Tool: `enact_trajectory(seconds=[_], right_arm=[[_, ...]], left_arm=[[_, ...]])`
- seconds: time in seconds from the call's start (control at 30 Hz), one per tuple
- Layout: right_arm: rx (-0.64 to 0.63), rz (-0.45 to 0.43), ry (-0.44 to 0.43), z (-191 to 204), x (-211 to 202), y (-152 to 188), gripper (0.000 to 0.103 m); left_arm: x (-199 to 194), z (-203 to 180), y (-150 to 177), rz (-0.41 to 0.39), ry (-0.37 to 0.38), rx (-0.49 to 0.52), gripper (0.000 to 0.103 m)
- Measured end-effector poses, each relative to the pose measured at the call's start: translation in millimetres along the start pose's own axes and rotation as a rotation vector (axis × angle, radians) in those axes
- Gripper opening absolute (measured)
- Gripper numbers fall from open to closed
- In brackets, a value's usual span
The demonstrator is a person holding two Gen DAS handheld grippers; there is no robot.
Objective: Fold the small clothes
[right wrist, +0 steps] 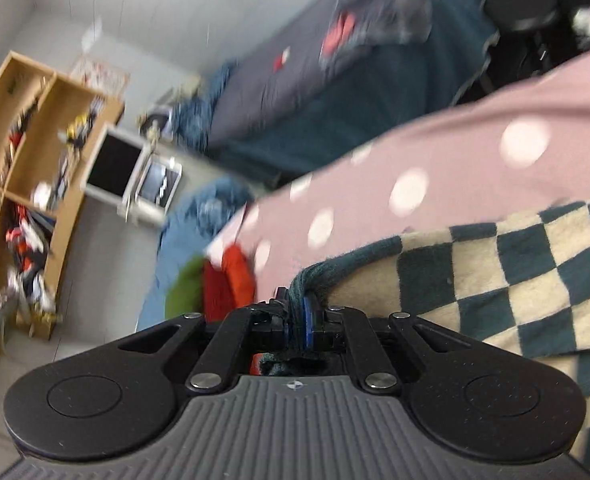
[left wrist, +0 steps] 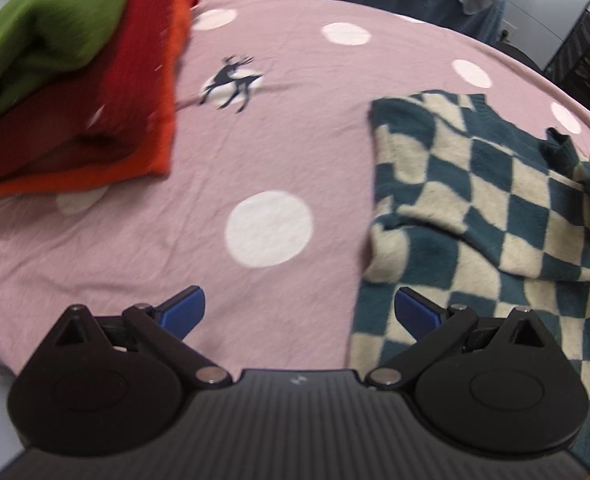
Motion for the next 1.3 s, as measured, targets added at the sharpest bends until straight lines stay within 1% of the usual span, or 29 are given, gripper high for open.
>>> enact_trajectory(seconds=[0.13,0.23,0.37,0.43,0.47,0.5,0.53,0.57,0.63,0.67,0.73,0.83,0.87,1.0,1.1,1.13,1.17,1.2,1.23,1.3], right_arm=[[-0.001,0.091,-0.008,13.1,36.9,27.0,0.013],[0.014,0.118,0.000,13.7,56.3,33.9,0.013],[0.087,0.146,0.004,1.7,72.4,40.6,0.013],[0.066,0.161,0.002,2.5,78.2,46.3,0.013],[0.043,0.167,0.016,2.5,81.0,48.6,0.013],[0.007,0.160,0.041,1.3,80.8,50.1,0.016],[-0.033,0.141,0.076,-0.9,77.5,49.2,0.026],[-0.070,0.119,0.102,-3.7,72.6,47.7,0.033],[-0.142,0.075,0.154,-15.4,58.4,43.1,0.040],[-0.175,0.050,0.190,-25.7,49.5,40.0,0.047],[-0.223,0.004,0.286,-51.5,24.9,33.1,0.058],[-0.237,-0.062,0.405,-96.9,-16.6,24.6,0.063],[-0.233,-0.082,0.442,-113.2,-31.1,22.8,0.064],[-0.160,-0.153,0.579,-180.0,-88.4,10.8,0.065],[-0.113,-0.207,0.623,-212.8,-121.3,-8.7,0.066],[-0.102,-0.216,0.629,-219.8,-126.5,-16.8,0.070],[-0.099,-0.216,0.637,-225.9,-128.4,-25.1,0.080],[-0.110,-0.212,0.642,-231.3,-129.9,-33.4,0.087],[-0.132,-0.210,0.645,-235.4,-129.4,-42.2,0.096],[-0.169,-0.198,0.644,-242.7,-122.1,-59.5,0.097]], left_arm=[[3.6,16.0,14.0,0.032,-0.010,-0.042,0.103],[5.3,22.0,20.9,0.044,-0.017,-0.055,0.103],[5.6,23.7,20.3,0.048,-0.021,-0.056,0.103],[5.7,21.8,15.8,0.048,-0.021,-0.053,0.103],[4.9,20.3,13.4,0.044,-0.019,-0.051,0.103],[3.8,18.1,10.1,0.036,-0.016,-0.049,0.103],[2.8,15.7,6.0,0.026,-0.010,-0.044,0.103],[2.0,12.4,2.2,0.016,-0.002,-0.038,0.103],[2.3,3.0,-4.2,0.005,0.013,-0.023,0.103],[3.9,-2.2,-6.5,0.008,0.021,-0.013,0.103],[8.3,-14.8,-9.9,0.011,0.037,0.008,0.103],[12.7,-32.7,-14.7,0.006,0.056,0.045,0.103],[14.2,-38.6,-16.1,0.008,0.063,0.056,0.103],[19.7,-59.2,-19.2,0.019,0.080,0.105,0.103],[22.1,-70.5,-21.1,0.025,0.085,0.141,0.103],[22.9,-73.6,-21.4,0.029,0.087,0.151,0.103],[23.5,-76.3,-21.7,0.033,0.088,0.157,0.103],[24.0,-78.2,-22.3,0.036,0.088,0.162,0.103],[24.2,-80.0,-23.3,0.038,0.088,0.166,0.103],[23.7,-82.1,-25.3,0.039,0.088,0.174,0.103]])
Point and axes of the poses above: each gripper's, at about its wrist camera, not at the fingertips, and x roughly the way its jaws point, z to its left, y to its underside, the point moved 10 cm from there along x, roughly the way its jaws point, and after that the axes turned 3 degrees about x, right-handed, at the moved point
